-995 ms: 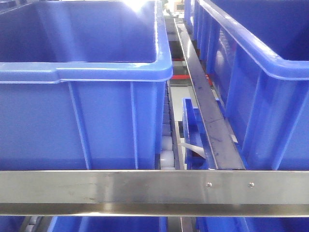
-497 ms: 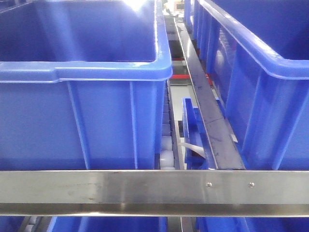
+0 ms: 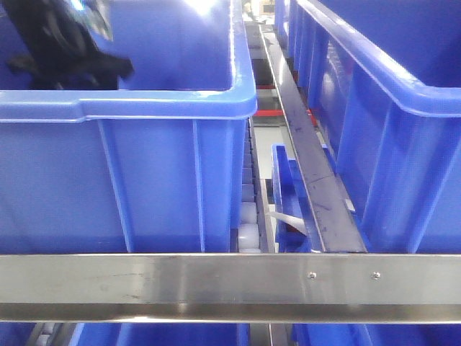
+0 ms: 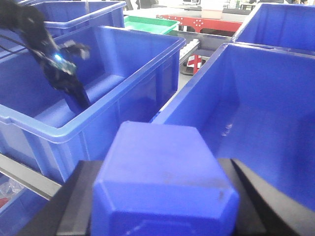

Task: Pick and sort blue part to right shelf
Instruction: 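Move the left gripper over the bin and release the blue block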

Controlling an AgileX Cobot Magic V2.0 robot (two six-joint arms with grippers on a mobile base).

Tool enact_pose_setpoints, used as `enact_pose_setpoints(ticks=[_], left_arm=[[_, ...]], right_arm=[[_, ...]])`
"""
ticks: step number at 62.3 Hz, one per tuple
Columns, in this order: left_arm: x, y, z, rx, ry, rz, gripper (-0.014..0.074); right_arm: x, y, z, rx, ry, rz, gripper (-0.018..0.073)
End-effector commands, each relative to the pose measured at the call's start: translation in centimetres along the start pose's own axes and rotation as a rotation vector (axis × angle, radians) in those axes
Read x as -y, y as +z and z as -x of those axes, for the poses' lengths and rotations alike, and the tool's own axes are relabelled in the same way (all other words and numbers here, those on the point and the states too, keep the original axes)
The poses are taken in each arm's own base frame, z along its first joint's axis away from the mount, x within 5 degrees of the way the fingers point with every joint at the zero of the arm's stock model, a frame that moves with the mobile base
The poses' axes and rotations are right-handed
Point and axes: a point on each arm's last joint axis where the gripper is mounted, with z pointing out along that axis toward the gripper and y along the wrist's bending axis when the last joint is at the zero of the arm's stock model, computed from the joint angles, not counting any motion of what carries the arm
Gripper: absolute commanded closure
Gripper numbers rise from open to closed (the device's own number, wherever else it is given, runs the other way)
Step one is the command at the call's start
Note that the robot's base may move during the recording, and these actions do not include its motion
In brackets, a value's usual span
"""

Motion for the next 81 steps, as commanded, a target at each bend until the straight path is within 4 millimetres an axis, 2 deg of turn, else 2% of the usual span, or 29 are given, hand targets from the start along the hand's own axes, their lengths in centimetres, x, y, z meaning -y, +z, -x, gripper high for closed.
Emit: enact_pose_setpoints(ticks=[1,8,12,14,22,25,30,36,41,54,67,75,81], left_arm=[[0.2,-2.4,1.4,0.096,0.001,-0.007,0.0365],[0.2,-1.8,1.4,0.082,0.0,-0.007,0.0358],[0.1,-1.8,1.4,0.082,0.005,-0.006,0.0313],[0.1,-1.9,1.4,0.083,0.017,-0.006,0.0274],[0.1,-2.0,1.5,0.083,0.022,-0.006,0.0006],[0.1,-2.1,1.5,0.077,0.022,-0.008,-0.0065],[0.2,-2.5,1.7,0.086,0.021,-0.01,-0.0107],[0.4,-3.9,2.0,0.118,0.015,-0.022,-0.0082],[0.6,-6.2,2.1,0.164,0.013,-0.03,-0.0014],[1.1,-13.7,0.8,0.259,0.026,-0.031,0.0211],[1.5,-18.7,-3.0,0.342,0.028,-0.028,0.0319],[1.6,-20.2,-6.4,0.399,0.024,-0.022,0.0374],[1.7,-21.6,-9.3,0.468,0.022,-0.016,0.0412]], right_arm=[[-0.1,-0.1,1.5,0.1,-0.023,0.009,0.0349],[-0.1,-0.1,1.5,0.1,-0.023,0.009,0.0349],[-0.1,-0.1,1.5,0.1,-0.023,0.009,0.0349],[-0.1,-0.1,1.5,0.1,-0.023,0.009,0.0349],[-0.1,-0.1,1.5,0.099,-0.023,0.008,0.0349],[-0.1,-0.1,1.5,0.099,-0.023,0.008,0.0349],[-0.1,-0.1,1.5,0.098,-0.023,0.008,0.0349],[-0.1,-0.1,1.5,0.098,-0.023,0.008,0.0349],[-0.1,-0.1,1.5,0.098,-0.023,0.008,0.0349],[-0.1,-0.1,1.4,0.084,-0.023,0.005,0.0349],[0.0,0.0,1.0,0.047,-0.023,-0.003,0.0349],[-0.1,0.6,1.0,0.015,-0.028,-0.004,0.0349],[-0.4,2.0,1.2,-0.037,-0.04,0.0,0.0349]])
